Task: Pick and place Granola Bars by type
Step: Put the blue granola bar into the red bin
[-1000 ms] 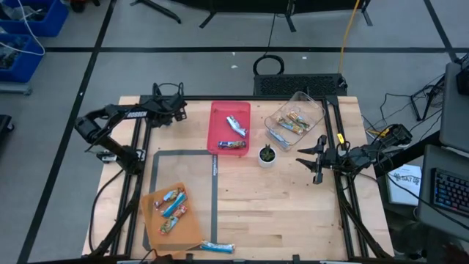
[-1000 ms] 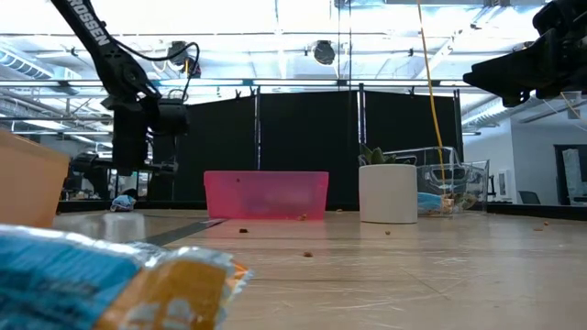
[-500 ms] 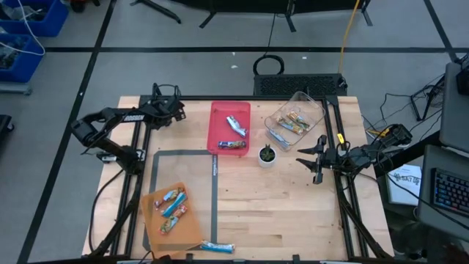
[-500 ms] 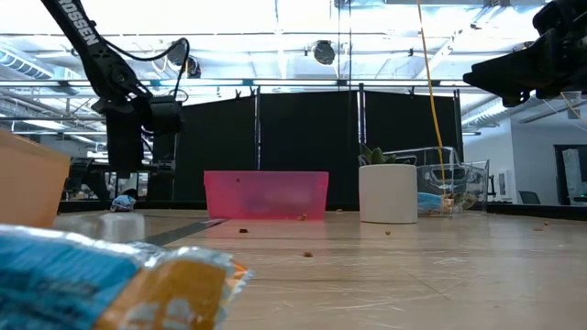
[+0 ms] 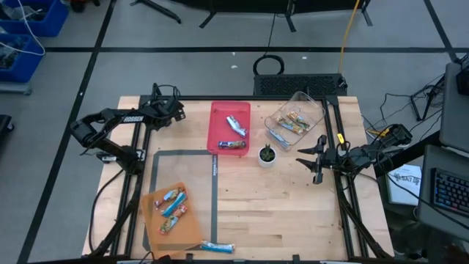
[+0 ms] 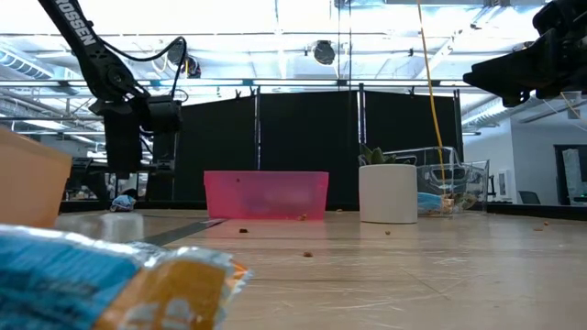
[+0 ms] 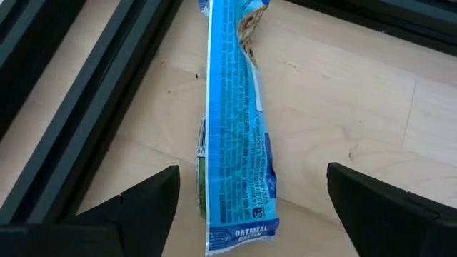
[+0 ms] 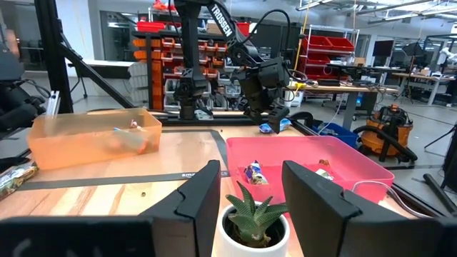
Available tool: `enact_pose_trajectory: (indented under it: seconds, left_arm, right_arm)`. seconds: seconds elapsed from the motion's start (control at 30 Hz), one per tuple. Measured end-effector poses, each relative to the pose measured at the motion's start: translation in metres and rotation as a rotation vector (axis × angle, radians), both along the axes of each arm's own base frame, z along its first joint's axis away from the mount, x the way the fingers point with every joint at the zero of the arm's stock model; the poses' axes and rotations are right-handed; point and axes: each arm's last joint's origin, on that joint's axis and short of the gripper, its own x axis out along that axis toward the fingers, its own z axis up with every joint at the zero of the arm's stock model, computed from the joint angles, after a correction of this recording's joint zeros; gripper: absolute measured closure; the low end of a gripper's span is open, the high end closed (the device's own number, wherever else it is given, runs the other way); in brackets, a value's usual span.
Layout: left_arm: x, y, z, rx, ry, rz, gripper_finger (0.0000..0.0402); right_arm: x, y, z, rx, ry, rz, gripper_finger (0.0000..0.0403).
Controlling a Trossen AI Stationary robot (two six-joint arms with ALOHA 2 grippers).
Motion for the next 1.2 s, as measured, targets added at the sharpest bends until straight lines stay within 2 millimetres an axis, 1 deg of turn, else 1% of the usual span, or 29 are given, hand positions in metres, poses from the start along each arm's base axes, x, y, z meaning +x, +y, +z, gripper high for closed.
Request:
enact_pose_trajectory:
  seconds: [0.13, 0.43, 0.73, 0.87, 0.9, 1.0, 1.2]
  left_arm:
    - [0.002, 0.0, 0.0, 0.011, -0.016, 0.008, 0.0088]
    - [0.002, 0.0, 0.0, 0.014, -0.013, 0.007, 0.0202]
    - [0.001, 0.0, 0.0, 0.004, 0.011, -0.019, 0.0321]
    - [-0.001, -0.001, -0.008, -0.032, 0.028, -0.019, 0.0381]
    - [-0.001, -0.001, -0.01, -0.036, 0.028, -0.023, 0.0388]
    - [-0.001, -0.002, -0.013, -0.038, 0.025, -0.036, 0.0389]
    - [0.0, -0.002, -0.011, -0.052, 0.006, -0.046, 0.0396]
  right_arm:
    - [0.0, 0.0, 0.0, 0.0, 0.0, 0.0, 0.0261]
    - [0.0, 0.0, 0.0, 0.0, 0.001, 0.0, 0.0261]
    - [0.0, 0.0, 0.0, 0.0, 0.0, 0.0, 0.0261]
    - [0.0, 0.0, 0.0, 0.0, 0.0, 0.0, 0.0261]
    - [0.0, 0.0, 0.0, -0.001, 0.001, 0.0, 0.0261]
    - [0.0, 0.0, 0.0, 0.0, 0.0, 0.0, 0.0261]
    - [0.0, 0.0, 0.0, 0.0, 0.0, 0.0, 0.0261]
